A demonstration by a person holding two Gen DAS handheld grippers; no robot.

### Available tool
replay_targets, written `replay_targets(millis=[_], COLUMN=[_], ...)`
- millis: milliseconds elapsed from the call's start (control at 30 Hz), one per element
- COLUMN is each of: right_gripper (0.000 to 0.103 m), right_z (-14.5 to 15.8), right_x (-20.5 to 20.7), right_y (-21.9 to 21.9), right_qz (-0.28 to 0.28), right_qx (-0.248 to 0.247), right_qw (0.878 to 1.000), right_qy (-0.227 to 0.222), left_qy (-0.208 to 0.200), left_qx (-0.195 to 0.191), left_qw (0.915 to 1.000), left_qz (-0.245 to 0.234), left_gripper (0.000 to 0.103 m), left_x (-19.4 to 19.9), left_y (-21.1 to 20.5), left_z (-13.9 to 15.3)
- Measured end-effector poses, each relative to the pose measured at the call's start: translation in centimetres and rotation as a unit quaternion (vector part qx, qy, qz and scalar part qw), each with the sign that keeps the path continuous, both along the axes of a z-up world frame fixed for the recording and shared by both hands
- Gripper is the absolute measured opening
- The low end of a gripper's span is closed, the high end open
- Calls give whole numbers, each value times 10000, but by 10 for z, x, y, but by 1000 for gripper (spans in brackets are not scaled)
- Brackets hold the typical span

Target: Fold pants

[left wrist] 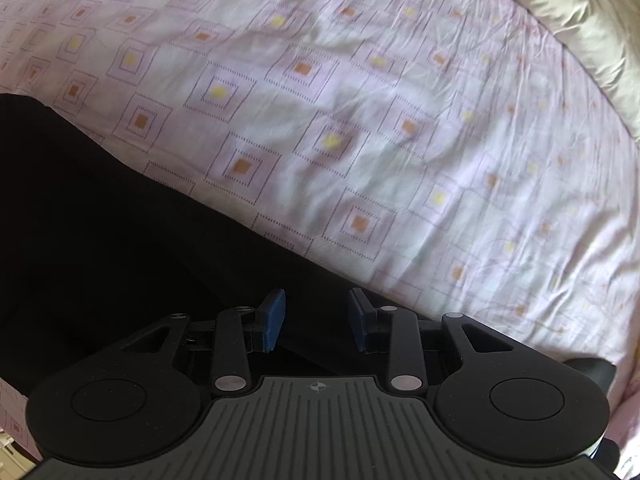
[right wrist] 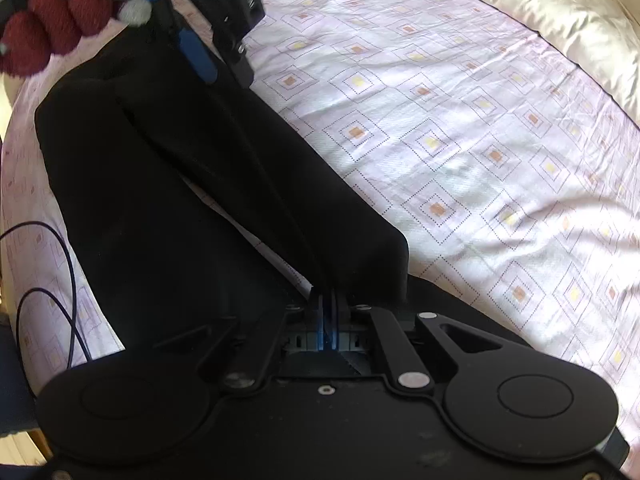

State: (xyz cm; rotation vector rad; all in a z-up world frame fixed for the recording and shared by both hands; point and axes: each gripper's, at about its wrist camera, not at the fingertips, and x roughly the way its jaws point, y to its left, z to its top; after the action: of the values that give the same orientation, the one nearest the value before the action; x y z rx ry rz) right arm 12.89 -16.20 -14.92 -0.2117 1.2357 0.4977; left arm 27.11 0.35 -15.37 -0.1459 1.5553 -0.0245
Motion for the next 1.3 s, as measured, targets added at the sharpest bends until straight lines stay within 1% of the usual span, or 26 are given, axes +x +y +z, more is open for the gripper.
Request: replay_targets(millis=[33, 67, 100, 133, 233, 267, 367, 433, 500, 567, 633, 700, 800, 900, 967, 1033, 1100, 1200, 1233, 1267, 1300], right_gripper=[5, 5, 5, 5, 6, 6, 6, 6, 6, 6, 6, 6, 6, 6, 7, 7, 7, 7, 7, 7, 7], right_z=[0, 0, 1, 2, 11, 13, 22, 29, 37, 43, 50, 52, 47, 39, 35, 35, 37, 36, 36, 36, 37], right_x=[0, -1, -2, -3, -8, -9, -18, -24, -33, -40, -49, -59, -72, -76, -72, -70, -68, -64, -64, -63, -62], right_y=[0, 0, -1, -1, -10, -11, -13, -14, -14, -14, -9, -5, 1, 6, 6, 5, 4, 4, 3, 2, 1], right_qz=[-27, -55, -92, -139, -318, -370, -507, -572, -636, -697, -676, -541, -391, -366, -447, -534, -572, -605, -617, -629, -642], right_qx=[8, 14, 20, 26, 75, 91, 104, 122, 131, 177, 172, 81, -15, -111, -112, -107, -101, -84, -74, -61, -47], right_qw=[10000, 10000, 10000, 9999, 9994, 9992, 9985, 9981, 9975, 9970, 9971, 9981, 9991, 9992, 9989, 9985, 9983, 9981, 9980, 9980, 9979], right_qy=[-4, -7, -15, -31, -60, -73, -150, -203, -274, -288, -310, -288, -180, -127, -102, -85, -86, -74, -73, -68, -55], left_qy=[31, 2, -79, -156, -574, -701, -1023, -1190, -1173, -1001, -822, -775, -734, -678, -671, -619, -610, -575, -565, -559, -580], left_qx=[39, 44, -26, -147, -633, -690, -566, -609, -704, -789, -797, -746, -649, -583, -598, -643, -798, -1200, -1344, -1476, -1553], left_qw=[10000, 10000, 10000, 9998, 9960, 9949, 9931, 9910, 9905, 9917, 9933, 9940, 9949, 9958, 9959, 9960, 9949, 9908, 9888, 9866, 9849], left_qz=[-22, -31, -7, 59, 264, 242, -11, -121, -157, -167, -176, -199, -247, -190, -124, -53, 31, 238, 323, 405, 492], left_gripper=[33, 25, 14, 0, 0, 0, 0, 0, 0, 0, 0, 0, 1, 3, 6, 11, 13, 21, 34, 49, 54], left_x=[0, 0, -1, -3, -10, -13, -27, -38, -51, -64, -77, -88, -93, -85, -75, -66, -59, -52, -50, -49, -49], left_y=[-1, -1, -1, 1, 7, 7, 5, 7, 13, 22, 30, 36, 41, 45, 46, 47, 49, 56, 59, 62, 65], left_z=[-3, -5, -6, -5, 10, 17, 44, 58, 67, 68, 64, 62, 57, 50, 46, 42, 41, 36, 35, 34, 34])
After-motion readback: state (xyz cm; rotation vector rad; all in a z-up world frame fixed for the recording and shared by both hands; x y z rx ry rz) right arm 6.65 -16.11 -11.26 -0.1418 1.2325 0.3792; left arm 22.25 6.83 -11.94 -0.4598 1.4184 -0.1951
